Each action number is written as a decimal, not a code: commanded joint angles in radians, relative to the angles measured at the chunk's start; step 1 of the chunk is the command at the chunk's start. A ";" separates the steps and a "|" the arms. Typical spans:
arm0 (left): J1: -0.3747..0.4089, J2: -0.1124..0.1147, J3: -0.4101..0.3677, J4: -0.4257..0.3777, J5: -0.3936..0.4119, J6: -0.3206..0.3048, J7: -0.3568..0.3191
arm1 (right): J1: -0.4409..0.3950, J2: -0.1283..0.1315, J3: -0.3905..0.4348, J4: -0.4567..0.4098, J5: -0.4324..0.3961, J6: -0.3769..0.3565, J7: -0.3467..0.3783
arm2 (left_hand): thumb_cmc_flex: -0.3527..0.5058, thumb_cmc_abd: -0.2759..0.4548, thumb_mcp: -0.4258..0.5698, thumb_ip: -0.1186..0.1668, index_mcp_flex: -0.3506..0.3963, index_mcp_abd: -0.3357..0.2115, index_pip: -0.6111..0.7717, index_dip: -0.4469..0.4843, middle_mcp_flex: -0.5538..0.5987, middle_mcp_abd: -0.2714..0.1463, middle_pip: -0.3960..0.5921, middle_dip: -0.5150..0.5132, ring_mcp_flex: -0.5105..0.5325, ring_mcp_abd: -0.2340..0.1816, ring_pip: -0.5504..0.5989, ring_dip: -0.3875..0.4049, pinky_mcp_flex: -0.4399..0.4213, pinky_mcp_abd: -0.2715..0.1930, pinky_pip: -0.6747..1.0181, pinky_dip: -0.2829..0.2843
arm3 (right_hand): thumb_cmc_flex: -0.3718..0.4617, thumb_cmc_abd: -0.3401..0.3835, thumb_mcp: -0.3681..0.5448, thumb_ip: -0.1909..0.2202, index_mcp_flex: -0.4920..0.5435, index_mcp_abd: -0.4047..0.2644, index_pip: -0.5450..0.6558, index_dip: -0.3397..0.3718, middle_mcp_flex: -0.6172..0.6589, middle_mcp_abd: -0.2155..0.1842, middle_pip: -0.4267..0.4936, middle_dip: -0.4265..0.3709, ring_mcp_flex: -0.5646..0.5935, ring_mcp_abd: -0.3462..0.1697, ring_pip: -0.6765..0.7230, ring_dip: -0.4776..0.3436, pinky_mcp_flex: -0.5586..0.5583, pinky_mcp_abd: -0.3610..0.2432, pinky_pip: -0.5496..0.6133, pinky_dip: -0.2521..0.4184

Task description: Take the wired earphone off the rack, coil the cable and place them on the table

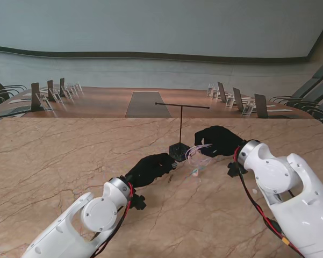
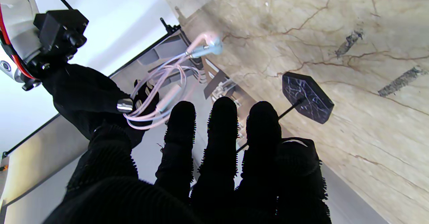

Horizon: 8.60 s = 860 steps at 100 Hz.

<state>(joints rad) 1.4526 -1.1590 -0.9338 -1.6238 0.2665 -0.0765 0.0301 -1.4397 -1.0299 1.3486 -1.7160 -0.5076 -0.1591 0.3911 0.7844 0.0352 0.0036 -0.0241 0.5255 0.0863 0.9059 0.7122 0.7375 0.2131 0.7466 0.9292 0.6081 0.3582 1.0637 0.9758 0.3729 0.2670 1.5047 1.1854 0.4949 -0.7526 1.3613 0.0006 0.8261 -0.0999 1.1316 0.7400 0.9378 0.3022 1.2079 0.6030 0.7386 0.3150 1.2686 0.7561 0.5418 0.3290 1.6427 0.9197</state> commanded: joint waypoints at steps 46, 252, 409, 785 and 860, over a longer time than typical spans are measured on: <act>-0.088 -0.016 0.140 0.052 -0.045 0.006 -0.039 | 0.013 -0.013 -0.015 -0.081 0.016 0.038 -0.022 | 0.210 -0.015 -0.032 -0.039 -0.130 -0.114 -0.160 -0.128 -0.083 -0.079 -0.136 -0.147 -0.091 -0.084 -0.183 -0.081 -0.225 -0.056 -0.196 -0.190 | 0.089 0.027 0.067 0.030 0.033 -0.104 0.146 0.005 0.073 0.170 0.038 0.051 0.177 0.161 0.165 0.029 0.264 -0.019 0.162 -0.048; -0.191 -0.053 0.225 0.141 -0.072 0.044 -0.022 | -0.006 -0.002 -0.036 -0.165 0.069 0.134 0.061 | 0.231 -0.051 -0.019 -0.033 -0.226 -0.086 -0.254 -0.181 -0.221 -0.092 -0.186 -0.241 -0.161 -0.138 -0.291 -0.137 -0.331 -0.077 -0.312 -0.305 | 0.149 0.038 0.037 -0.002 0.039 -0.033 0.129 -0.007 0.097 0.218 -0.003 0.061 0.216 0.206 0.145 -0.007 0.305 0.078 0.187 -0.155; -0.189 -0.038 0.221 0.136 -0.073 0.060 -0.064 | 0.006 0.000 -0.010 -0.146 0.057 0.067 0.060 | 0.507 0.005 0.054 0.000 -0.009 -0.342 0.190 0.304 0.118 -0.128 -0.068 -0.073 0.051 -0.074 -0.189 -0.142 -0.197 -0.012 -0.200 -0.324 | 0.120 0.058 0.021 0.000 0.008 -0.070 0.127 -0.002 0.019 0.174 -0.004 -0.002 0.093 0.169 0.107 -0.017 0.131 0.027 0.092 -0.107; -0.028 -0.025 0.025 0.130 0.057 0.159 0.063 | -0.074 -0.007 -0.058 0.205 -0.128 0.256 -0.041 | 0.297 -0.057 -0.039 -0.032 -0.208 -0.155 -0.110 -0.133 -0.167 -0.109 -0.212 -0.265 -0.194 -0.155 -0.367 -0.199 -0.373 -0.077 -0.422 -0.362 | -0.044 0.437 -0.669 -0.032 -0.744 -0.027 -0.609 -0.548 -0.764 -0.284 -1.015 -0.466 -0.633 -0.458 -1.202 -0.515 -0.620 -0.454 -1.106 -0.414; 0.111 0.002 -0.110 0.052 0.129 0.126 0.072 | -0.340 -0.033 0.112 0.014 0.013 0.210 -0.123 | -0.016 -0.033 -0.021 -0.014 -0.309 -0.090 -0.423 -0.288 -0.418 -0.232 -0.498 -0.589 -0.487 -0.373 -0.935 -0.579 -0.456 -0.203 -1.267 -0.548 | -0.403 0.607 -0.890 -0.050 -0.699 -0.076 -1.100 -0.161 -0.775 -0.380 -1.203 -0.529 -0.645 -0.562 -1.298 -0.707 -0.542 -0.616 -1.464 -0.460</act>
<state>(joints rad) 1.5486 -1.1585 -1.0399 -1.5658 0.3954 0.0510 0.0944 -1.7617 -1.0563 1.4573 -1.6948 -0.4999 0.0632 0.2661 0.8087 0.0017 -0.0206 -0.0452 0.2468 -0.0048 0.5226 0.4423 0.3554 0.0180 0.2694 0.3594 0.1555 0.0358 0.1572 0.4208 -0.0721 0.1063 0.2834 0.6447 0.1464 -0.1698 0.4604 -0.0227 0.1191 -0.1613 0.0566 0.5844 0.1802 -0.0573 0.0216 0.0872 0.1242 -0.1909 -0.0145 0.0619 0.0009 -0.2162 0.2115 0.4832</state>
